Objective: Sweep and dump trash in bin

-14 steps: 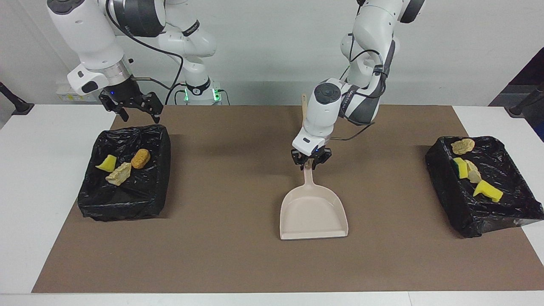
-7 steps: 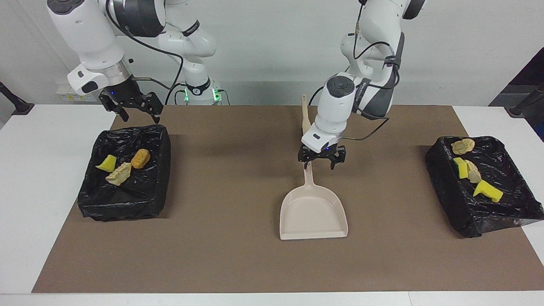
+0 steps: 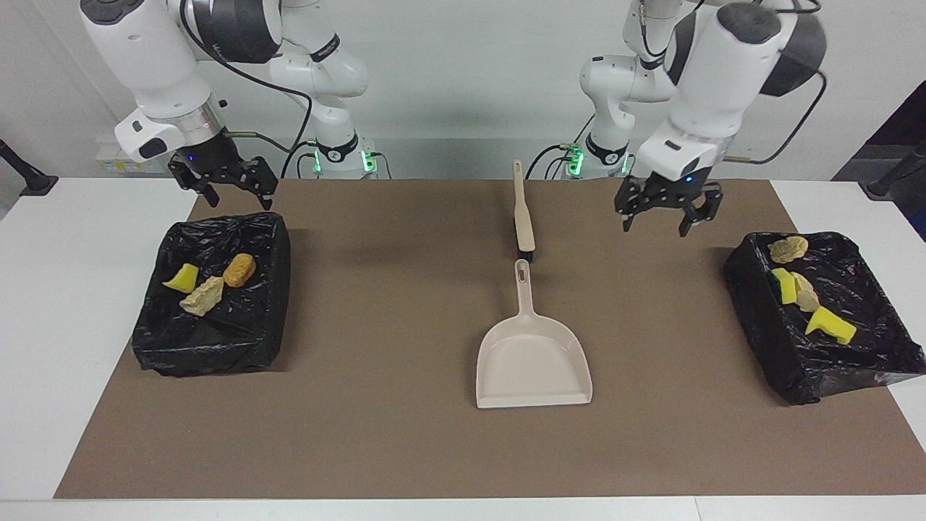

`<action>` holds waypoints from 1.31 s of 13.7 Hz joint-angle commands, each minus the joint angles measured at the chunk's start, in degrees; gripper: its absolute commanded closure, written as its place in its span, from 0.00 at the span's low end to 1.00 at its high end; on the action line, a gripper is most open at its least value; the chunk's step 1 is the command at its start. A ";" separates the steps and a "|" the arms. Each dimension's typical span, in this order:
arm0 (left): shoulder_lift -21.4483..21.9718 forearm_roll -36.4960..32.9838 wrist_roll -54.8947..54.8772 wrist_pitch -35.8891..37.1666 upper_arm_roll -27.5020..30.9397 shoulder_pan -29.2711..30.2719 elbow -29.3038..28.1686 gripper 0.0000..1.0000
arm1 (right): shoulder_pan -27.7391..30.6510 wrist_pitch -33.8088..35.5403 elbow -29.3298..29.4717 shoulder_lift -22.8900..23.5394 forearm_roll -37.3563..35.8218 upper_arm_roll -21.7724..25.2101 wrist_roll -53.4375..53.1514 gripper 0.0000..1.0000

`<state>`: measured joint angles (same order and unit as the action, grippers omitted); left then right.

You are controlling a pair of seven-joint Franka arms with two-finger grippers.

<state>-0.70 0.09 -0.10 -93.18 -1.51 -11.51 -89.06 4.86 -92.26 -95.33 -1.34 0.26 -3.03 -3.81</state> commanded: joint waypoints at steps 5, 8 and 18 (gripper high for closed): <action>2.11 1.67 -6.41 15.46 3.18 3.42 10.46 0.00 | 0.24 -0.20 -1.09 -0.94 0.18 -0.22 -1.12 0.00; -0.27 1.75 -6.32 18.12 3.44 4.12 13.21 0.00 | 0.24 -0.20 -1.09 -0.94 0.18 -0.22 -1.12 0.00; 1.05 0.79 -5.97 15.93 3.01 5.18 12.16 0.00 | 0.24 -0.20 -1.09 -0.86 0.26 -0.22 -1.12 0.00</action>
<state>0.69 1.09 -5.79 -77.24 1.98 -7.04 -77.86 4.86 -92.26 -95.33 -1.34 0.26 -3.03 -3.81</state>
